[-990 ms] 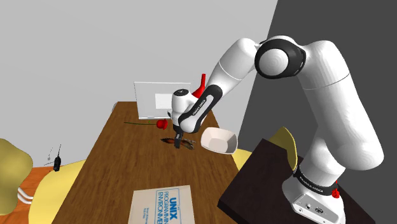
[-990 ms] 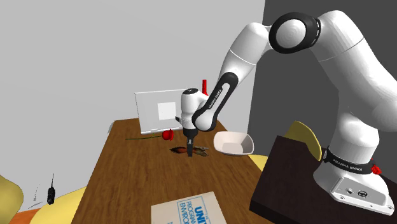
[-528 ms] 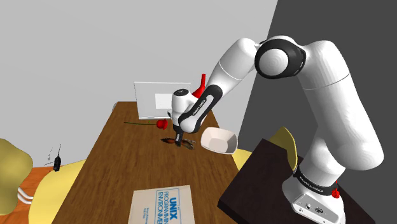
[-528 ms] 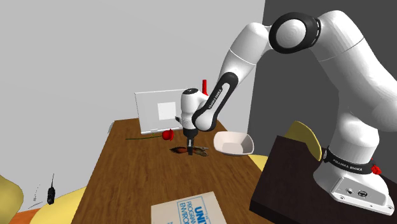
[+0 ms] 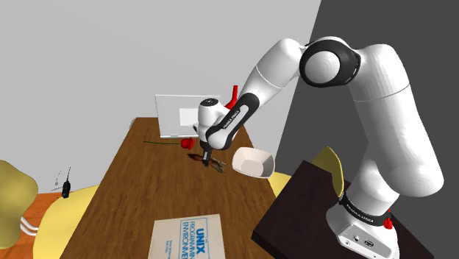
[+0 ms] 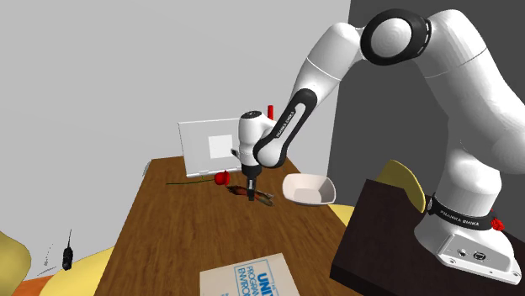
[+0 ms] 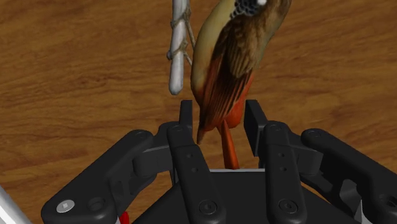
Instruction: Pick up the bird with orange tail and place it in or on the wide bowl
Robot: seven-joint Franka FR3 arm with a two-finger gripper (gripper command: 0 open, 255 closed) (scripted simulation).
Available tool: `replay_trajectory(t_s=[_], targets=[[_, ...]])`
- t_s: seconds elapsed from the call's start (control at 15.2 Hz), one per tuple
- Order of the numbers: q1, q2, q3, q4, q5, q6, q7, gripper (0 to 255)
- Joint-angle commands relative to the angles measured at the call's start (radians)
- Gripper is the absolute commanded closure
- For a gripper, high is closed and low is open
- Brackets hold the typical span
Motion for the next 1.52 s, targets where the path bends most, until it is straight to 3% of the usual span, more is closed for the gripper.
replay_trajectory(t_s=[0.0, 1.19, 1.45], targets=[[-0.002, -0.028, 0.001, -0.012, 0.001, -0.017, -0.004, 255], [-0.005, -0.217, 0.009, -0.035, 0.013, -0.182, -0.028, 255], [-0.037, -0.326, -0.006, -0.212, 0.005, -0.109, -0.064, 255]])
